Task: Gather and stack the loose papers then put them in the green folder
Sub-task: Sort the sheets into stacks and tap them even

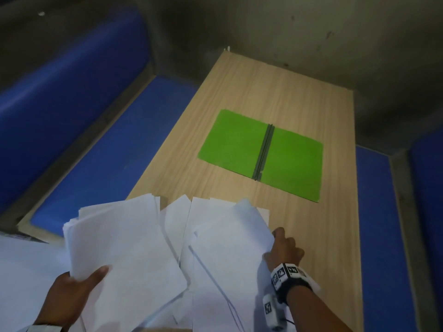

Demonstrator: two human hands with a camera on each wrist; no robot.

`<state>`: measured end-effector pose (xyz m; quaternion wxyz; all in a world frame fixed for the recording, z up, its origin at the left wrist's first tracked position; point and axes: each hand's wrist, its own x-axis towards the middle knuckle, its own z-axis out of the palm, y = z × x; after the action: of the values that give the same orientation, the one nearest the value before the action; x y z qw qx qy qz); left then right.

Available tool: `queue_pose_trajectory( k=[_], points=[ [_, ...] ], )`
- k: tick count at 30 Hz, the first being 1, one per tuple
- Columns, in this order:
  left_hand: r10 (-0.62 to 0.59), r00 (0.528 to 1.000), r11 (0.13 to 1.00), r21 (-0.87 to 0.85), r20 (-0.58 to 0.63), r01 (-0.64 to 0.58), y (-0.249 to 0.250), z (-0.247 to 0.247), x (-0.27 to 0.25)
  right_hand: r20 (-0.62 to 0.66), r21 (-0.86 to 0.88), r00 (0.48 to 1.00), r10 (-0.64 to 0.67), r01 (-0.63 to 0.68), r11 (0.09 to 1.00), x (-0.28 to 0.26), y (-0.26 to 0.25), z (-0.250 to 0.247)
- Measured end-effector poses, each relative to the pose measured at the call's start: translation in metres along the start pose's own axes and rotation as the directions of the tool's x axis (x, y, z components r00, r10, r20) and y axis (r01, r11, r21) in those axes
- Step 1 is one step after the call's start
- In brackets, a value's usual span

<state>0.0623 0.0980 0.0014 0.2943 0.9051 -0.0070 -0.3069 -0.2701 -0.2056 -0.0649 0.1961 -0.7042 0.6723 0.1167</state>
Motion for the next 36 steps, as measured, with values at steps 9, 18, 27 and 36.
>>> queue_pose_trajectory(
  k=[9,18,27,36],
  points=[
    [0.049,0.998,0.998,-0.044,0.035,-0.047,0.020,-0.001,-0.015,0.260,0.312,0.933,-0.248,0.161,0.936,0.006,0.037,-0.026],
    [0.067,0.997,0.988,-0.140,0.039,-0.061,0.015,-0.001,-0.008,0.092,0.841,0.993,0.068,-0.114,0.529,-0.010,0.101,-0.076],
    [0.078,0.990,0.990,-0.130,0.117,-0.063,0.010,0.027,-0.008,0.076,0.537,0.954,0.289,-0.283,0.794,-0.048,0.089,-0.010],
    [0.062,0.989,0.994,-0.093,0.131,-0.050,0.004,0.019,-0.003,-0.044,0.708,0.981,0.186,-0.101,0.699,-0.027,0.068,-0.049]
  ],
)
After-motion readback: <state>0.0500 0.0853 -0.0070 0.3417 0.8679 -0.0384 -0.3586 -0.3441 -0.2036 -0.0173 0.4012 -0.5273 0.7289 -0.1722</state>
